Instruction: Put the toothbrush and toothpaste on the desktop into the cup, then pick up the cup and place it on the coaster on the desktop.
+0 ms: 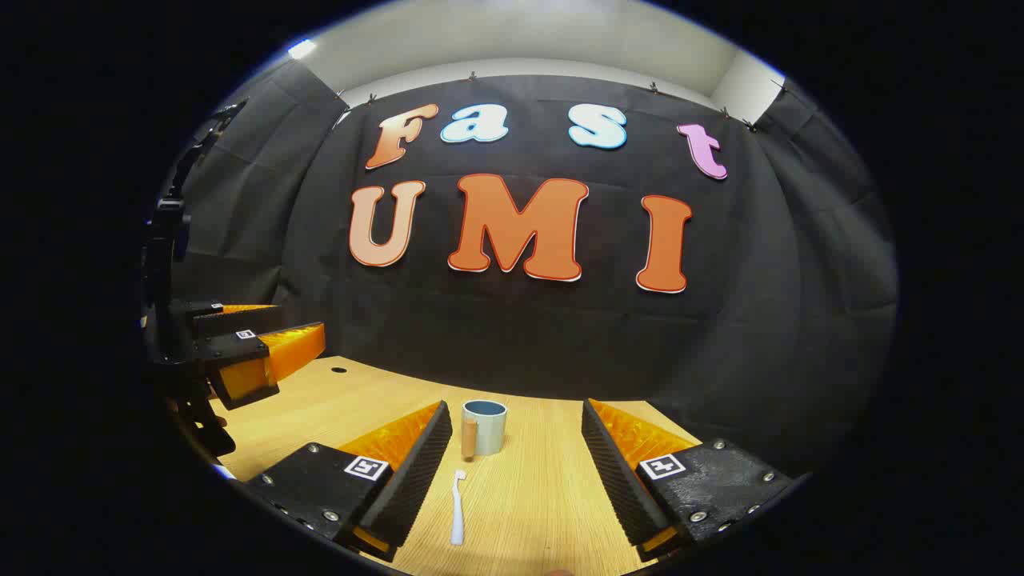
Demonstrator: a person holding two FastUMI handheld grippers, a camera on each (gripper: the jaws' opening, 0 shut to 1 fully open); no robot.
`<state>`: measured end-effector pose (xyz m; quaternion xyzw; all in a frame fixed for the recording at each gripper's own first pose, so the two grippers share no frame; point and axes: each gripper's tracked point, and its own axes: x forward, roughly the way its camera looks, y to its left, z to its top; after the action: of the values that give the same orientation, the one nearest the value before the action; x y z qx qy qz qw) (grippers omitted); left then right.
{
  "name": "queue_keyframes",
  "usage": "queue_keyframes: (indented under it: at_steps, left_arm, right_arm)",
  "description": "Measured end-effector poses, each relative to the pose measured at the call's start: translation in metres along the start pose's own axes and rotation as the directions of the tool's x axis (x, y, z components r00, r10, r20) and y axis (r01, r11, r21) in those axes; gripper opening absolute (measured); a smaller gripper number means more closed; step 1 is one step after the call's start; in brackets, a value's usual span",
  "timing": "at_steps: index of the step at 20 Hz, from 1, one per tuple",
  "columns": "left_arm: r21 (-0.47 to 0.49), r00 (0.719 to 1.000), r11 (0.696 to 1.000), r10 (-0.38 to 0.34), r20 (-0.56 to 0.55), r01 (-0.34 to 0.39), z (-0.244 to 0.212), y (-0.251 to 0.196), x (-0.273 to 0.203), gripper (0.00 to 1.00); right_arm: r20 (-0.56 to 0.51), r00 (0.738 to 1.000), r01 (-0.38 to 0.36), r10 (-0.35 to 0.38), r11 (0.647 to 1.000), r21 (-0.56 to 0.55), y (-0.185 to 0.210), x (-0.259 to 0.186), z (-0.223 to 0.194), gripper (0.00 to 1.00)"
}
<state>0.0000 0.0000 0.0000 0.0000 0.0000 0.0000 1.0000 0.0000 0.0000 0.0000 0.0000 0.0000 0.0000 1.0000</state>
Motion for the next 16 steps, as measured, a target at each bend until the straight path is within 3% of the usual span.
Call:
queue_keyframes:
  at_steps: [16]
  left_arm:
    - [-0.002,0.999,0.999,0.033,0.040,-0.033,0.009,0.012,-0.005,0.98]
  right_arm:
    - [0.002,1.000,-0.023,0.023,1.000,-0.006,0.008,0.000,0.000,0.96]
